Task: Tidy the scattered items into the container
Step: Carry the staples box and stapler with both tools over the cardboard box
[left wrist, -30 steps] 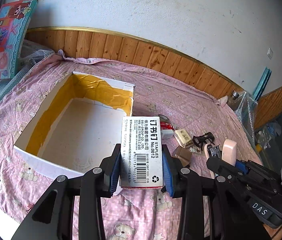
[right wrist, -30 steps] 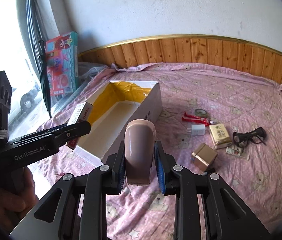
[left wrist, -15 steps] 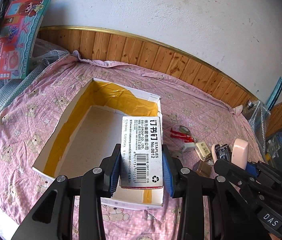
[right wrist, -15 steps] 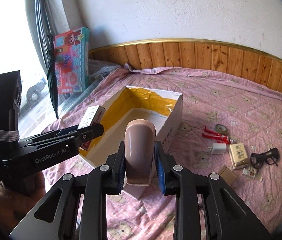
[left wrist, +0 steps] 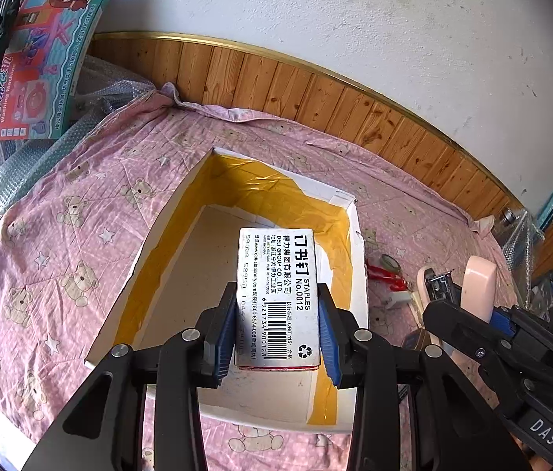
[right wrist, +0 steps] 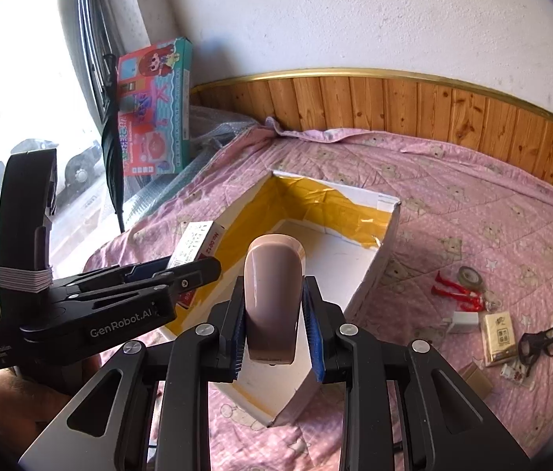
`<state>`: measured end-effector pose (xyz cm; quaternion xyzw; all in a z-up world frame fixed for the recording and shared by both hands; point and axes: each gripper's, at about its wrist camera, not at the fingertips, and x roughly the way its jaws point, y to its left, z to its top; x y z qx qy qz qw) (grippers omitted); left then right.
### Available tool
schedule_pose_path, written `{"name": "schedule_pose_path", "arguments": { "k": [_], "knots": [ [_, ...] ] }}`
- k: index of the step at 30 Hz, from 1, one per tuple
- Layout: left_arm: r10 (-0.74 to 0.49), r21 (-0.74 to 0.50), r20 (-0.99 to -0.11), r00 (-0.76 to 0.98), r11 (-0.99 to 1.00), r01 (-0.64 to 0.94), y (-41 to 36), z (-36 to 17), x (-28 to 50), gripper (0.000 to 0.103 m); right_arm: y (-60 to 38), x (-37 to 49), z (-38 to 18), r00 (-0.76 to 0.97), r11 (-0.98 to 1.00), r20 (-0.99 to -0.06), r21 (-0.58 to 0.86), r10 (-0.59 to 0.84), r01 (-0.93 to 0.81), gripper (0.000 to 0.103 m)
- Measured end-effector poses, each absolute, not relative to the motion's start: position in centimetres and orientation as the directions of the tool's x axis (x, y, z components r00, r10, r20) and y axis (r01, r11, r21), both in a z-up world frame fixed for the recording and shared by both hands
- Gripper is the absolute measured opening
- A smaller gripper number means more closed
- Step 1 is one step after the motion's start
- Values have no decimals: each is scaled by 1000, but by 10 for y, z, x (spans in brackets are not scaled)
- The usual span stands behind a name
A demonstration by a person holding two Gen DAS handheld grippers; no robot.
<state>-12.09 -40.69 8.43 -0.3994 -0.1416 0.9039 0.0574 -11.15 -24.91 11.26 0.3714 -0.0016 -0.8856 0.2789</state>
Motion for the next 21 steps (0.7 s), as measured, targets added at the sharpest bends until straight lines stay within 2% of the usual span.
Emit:
{"name": "schedule_pose_path", "arguments": {
  "k": [11, 21],
  "knots": [
    [228, -271, -770, -595, -962, -18, -424, 69, -158, 38, -279, -177, 81, -438, -817, -757, 212, -484, 537, 27],
    [255, -236, -811, -527, -966, -105, -415, 73, -209, 38, -285, -240, 61, -366, -833, -810, 248, -459, 495, 27]
  ]
}}
